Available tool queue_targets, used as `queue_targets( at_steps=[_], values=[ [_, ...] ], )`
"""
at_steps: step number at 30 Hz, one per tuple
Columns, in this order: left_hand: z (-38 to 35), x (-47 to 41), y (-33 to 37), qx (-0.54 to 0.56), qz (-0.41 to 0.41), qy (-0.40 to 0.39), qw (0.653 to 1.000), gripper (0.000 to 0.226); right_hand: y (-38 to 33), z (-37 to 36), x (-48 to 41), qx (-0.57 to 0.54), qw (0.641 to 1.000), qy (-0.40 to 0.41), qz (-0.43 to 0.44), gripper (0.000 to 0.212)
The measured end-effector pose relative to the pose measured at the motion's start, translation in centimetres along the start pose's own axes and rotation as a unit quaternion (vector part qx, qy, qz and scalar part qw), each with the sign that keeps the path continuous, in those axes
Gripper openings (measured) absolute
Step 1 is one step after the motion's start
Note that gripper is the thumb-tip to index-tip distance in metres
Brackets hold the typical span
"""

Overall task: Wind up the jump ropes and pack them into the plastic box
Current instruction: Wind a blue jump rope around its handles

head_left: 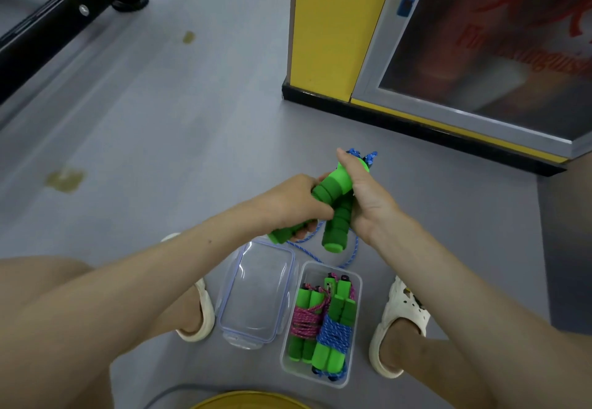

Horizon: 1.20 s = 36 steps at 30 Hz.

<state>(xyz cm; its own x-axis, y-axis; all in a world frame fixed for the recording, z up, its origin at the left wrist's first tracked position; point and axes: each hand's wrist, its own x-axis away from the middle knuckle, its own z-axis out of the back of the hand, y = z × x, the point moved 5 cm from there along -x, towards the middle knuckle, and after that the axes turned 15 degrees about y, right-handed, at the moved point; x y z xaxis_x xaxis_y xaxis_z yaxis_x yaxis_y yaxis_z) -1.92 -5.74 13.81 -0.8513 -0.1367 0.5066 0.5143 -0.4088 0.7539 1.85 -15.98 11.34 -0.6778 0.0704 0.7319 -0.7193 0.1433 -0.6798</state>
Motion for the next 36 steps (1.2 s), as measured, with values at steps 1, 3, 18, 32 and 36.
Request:
queue_targets(
  at_steps=[1, 3, 18, 32, 36],
  values=[
    [0.1, 0.1, 0.1, -0.096, -0.047, 0.049, 0.993, 0.008, 0.3, 0.1, -0.1, 0.008, 1.0, 0.015, 0.004, 0.034],
    [0.2, 0.8, 0.5, -0.346, -0.152, 0.166, 0.911, 0.013, 0.8, 0.2, -0.3, 0.013, 0.999, 0.042, 0.01, 0.036],
    [-0.7, 0.6, 0.2, 0.09, 0.039, -0.094, 0.991, 0.021, 0.5, -0.1, 0.3, 0.078, 0.992, -0.08, 0.053, 0.043],
    [-0.5, 1.2, 1.4, -0.399, -0.232, 0.277, 0.843, 0.023, 0.6, 0.5, 0.1, 0.055, 0.994, 0.059, 0.068, 0.034],
    [0.0, 1.3, 1.1, -0.495, -0.249, 0.324, 0.767, 0.052, 0.9, 0.4, 0.2, 0.056, 0.994, 0.077, 0.063, 0.037]
  ],
)
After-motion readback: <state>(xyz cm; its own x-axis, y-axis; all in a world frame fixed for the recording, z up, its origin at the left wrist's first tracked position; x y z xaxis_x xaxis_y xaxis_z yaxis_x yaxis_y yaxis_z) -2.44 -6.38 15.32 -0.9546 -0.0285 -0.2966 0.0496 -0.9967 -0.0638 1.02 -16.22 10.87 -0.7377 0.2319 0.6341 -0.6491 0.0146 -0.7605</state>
